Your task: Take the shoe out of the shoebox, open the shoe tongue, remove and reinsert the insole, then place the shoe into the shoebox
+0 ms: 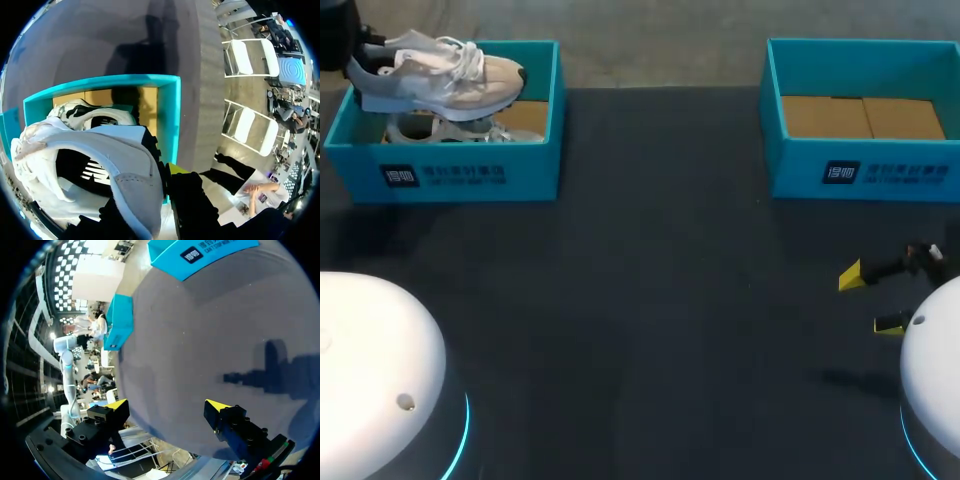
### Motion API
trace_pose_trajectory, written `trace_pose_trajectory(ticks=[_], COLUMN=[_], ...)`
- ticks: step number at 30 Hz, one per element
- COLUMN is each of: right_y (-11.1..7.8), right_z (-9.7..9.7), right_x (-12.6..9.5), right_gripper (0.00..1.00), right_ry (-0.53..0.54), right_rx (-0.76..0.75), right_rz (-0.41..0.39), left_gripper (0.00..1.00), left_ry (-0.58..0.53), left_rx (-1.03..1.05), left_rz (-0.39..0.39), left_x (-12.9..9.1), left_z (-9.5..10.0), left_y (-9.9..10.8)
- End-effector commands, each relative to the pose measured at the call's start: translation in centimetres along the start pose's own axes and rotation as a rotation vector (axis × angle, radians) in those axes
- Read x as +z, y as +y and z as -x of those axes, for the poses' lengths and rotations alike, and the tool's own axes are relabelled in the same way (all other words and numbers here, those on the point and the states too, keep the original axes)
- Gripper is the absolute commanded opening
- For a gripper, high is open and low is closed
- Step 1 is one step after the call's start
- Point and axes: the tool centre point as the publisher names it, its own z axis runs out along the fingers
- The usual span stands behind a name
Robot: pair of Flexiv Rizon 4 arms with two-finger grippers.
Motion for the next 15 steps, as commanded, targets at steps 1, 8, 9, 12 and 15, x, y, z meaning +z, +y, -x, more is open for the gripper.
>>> trace_pose_trajectory(ticks=[1,8,9,12,15], right_y=[-0.17,-0.17,-0.17,-0.17,-0.17], right_z=[-0.02,-0.02,-0.02,-0.02,-0.02], right_x=[0.03,0.03,0.03,0.03,0.03], right_gripper=[1.00,1.00,1.00,1.00,1.00], right_ry=[-0.003,-0.003,-0.003,-0.003,-0.003], right_rx=[0.001,0.001,0.001,0.001,0.001], right_rz=[0.003,0.003,0.003,0.003,0.003], left_gripper=[0.00,0.00,0.00,0.00,0.00], left_ry=[-0.010,-0.011,-0.011,-0.011,-0.015], left_rx=[-0.010,-0.015,-0.016,-0.019,-0.028], left_rz=[0.004,0.013,0.013,0.012,0.001], left_x=[-0.89,-1.22,-1.23,-1.39,-1.61], left_z=[-0.44,-0.64,-0.65,-0.69,-0.68], left_y=[0.58,0.95,0.95,1.07,1.54])
